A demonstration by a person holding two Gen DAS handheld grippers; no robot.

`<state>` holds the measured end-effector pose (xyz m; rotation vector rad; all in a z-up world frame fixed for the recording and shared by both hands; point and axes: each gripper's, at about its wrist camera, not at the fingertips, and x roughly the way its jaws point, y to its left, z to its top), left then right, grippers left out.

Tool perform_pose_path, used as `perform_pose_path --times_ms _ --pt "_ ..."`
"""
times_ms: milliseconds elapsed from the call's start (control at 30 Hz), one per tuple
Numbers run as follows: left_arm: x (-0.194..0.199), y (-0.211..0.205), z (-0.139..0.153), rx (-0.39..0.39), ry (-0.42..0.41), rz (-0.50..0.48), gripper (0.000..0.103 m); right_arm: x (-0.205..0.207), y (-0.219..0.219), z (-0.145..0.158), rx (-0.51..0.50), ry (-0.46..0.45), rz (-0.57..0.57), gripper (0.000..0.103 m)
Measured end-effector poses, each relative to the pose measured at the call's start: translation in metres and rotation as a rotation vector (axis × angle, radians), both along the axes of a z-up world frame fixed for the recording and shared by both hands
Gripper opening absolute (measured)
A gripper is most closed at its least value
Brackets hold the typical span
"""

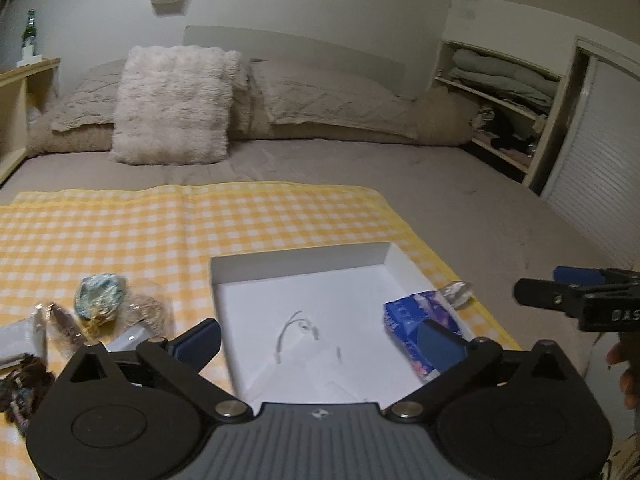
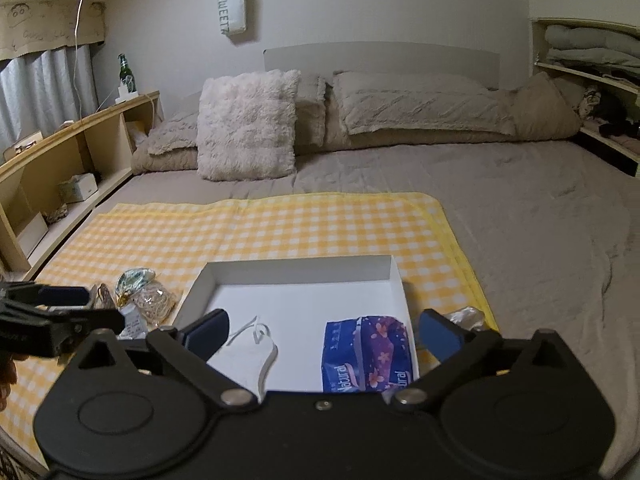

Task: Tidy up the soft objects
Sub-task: 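Move both tools back over the remaining items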

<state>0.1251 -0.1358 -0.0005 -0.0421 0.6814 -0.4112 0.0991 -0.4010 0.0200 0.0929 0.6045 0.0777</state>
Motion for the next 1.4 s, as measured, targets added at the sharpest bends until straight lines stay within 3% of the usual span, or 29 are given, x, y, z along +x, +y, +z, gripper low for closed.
perform_pose_path --times_ms 533,1133,1400 --pt "0.001 0.065 0.007 0.010 -0.039 0.156 0.103 0.013 0.044 0.002 -0.029 -0.036 0.037 0.103" --pt "0.005 0.166 0.025 0.071 -0.120 0.345 0.103 0.048 0.145 0.006 0.024 -0.061 0.175 0.103" --pt "0.023 0.213 0.013 0.110 -0.062 0.451 0.103 0.066 0.187 0.000 0.028 -0.074 0.229 0.103"
